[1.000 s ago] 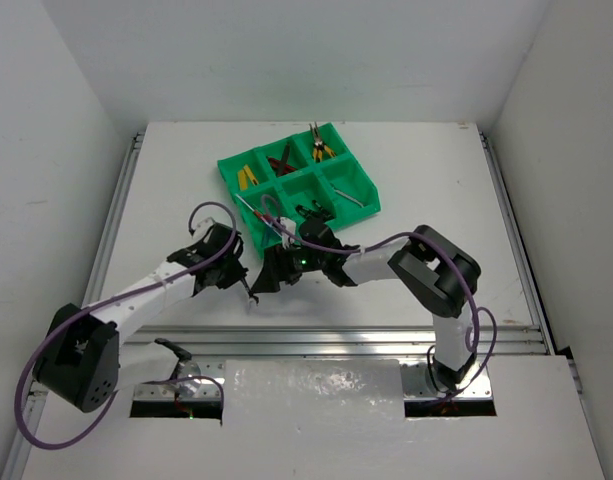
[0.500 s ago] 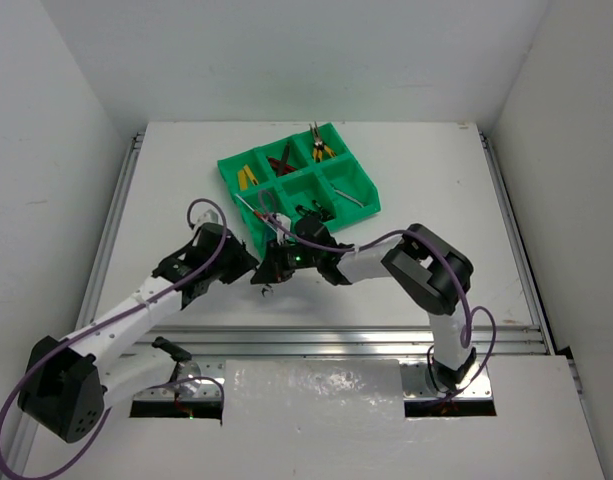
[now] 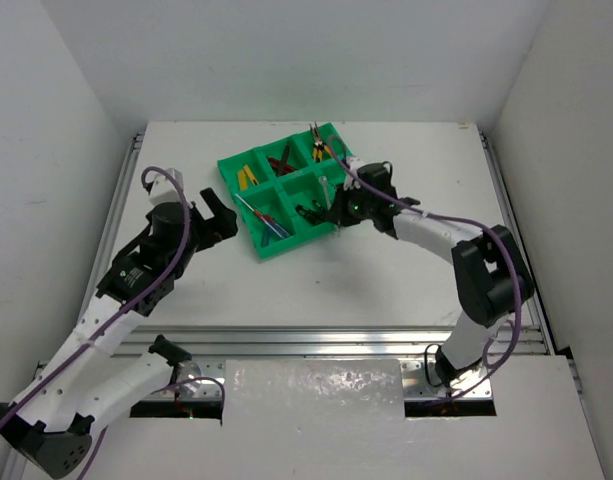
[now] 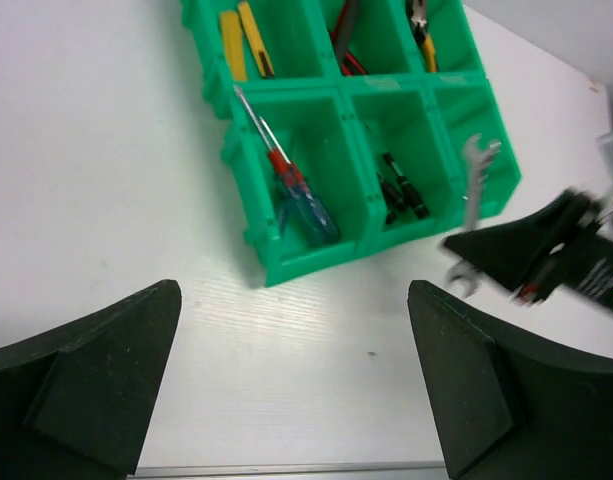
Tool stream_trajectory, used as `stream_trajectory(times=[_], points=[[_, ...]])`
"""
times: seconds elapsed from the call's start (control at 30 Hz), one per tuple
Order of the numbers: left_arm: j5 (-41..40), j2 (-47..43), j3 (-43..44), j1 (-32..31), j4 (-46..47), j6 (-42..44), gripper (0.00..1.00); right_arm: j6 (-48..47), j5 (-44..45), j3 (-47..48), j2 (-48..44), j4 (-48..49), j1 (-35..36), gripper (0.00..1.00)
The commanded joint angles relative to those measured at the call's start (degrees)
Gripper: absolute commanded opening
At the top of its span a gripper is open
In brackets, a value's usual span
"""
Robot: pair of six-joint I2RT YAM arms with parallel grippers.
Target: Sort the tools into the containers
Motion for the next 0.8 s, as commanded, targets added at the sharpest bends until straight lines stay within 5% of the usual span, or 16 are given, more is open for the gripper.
stream_trajectory(times=[0.0,0.47,0.6,0.67,0.77], points=[[-4.53,-0.55,0.36,-0.32,-3.95,9.91,0.95,-10.22,9.16,10.03,2.73,-11.77,-5.72,0.00],[1.18,-0.73,-3.77,-0.24,-0.43,11.67,0.95,-22.01,9.73,39.23,21.37,-23.13,-14.01,0.03],[0.91,-0.64,-3.77,-0.15,-0.52,11.67,0.95,-21.14,8.14,43.29,24.19,-24.90,-14.01,0.11],[0.65,-0.64,-3.77,-0.06,-0.52,11.67,0.95,-20.61,6.12,43.47,24.11,-24.72,-13.92,0.30],[0.04,-0.64,-3.68,0.11,-0.69,11.50,0.95,-20.43,5.06,43.38,22.62,-25.24,-14.01,0.43]])
